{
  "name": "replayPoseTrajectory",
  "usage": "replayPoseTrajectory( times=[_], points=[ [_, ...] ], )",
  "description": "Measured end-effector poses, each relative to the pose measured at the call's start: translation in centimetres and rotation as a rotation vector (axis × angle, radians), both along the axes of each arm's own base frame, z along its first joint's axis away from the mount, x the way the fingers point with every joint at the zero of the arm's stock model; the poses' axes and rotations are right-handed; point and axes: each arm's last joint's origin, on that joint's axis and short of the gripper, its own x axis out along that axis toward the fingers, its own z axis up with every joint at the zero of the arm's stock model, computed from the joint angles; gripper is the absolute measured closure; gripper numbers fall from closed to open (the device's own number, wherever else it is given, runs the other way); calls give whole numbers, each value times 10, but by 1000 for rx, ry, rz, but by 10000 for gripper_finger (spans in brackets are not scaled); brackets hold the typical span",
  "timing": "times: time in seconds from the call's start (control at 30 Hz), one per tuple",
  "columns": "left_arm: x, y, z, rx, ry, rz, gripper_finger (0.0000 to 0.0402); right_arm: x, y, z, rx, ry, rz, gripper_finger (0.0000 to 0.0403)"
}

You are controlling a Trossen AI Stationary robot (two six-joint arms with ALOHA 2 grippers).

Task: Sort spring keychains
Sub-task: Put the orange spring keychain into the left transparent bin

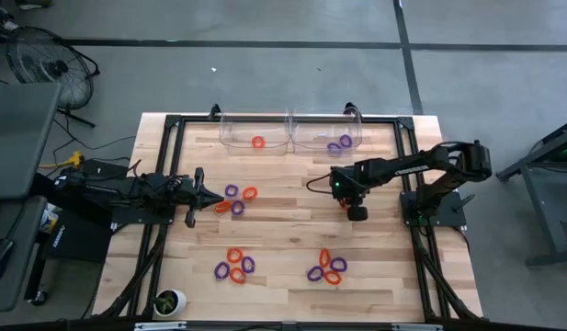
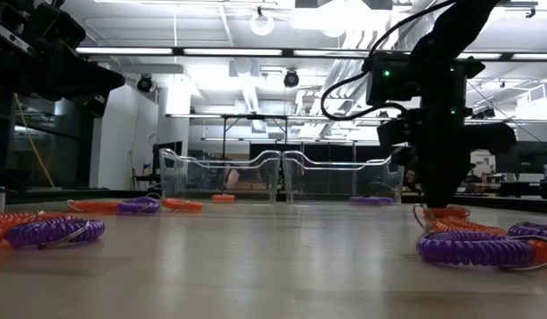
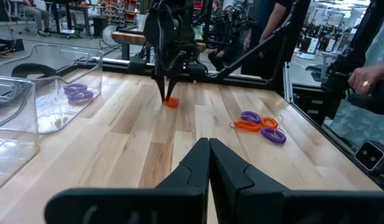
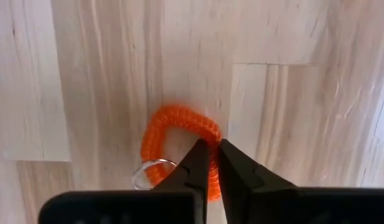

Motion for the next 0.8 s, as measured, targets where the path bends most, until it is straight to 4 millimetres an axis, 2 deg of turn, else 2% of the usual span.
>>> replayPoseTrajectory(
  times=[0.37, 0.57, 0.8],
  points=[
    [0, 0, 0, 0, 0, 0, 401, 14, -3, 13, 29, -44, -111, 399],
    [0, 0, 0, 0, 0, 0, 401, 35, -7, 38, -1, -140, -128, 401],
    [0, 0, 0, 0, 0, 0, 401, 59, -16, 76, -55, -279, -151, 402]
  ],
)
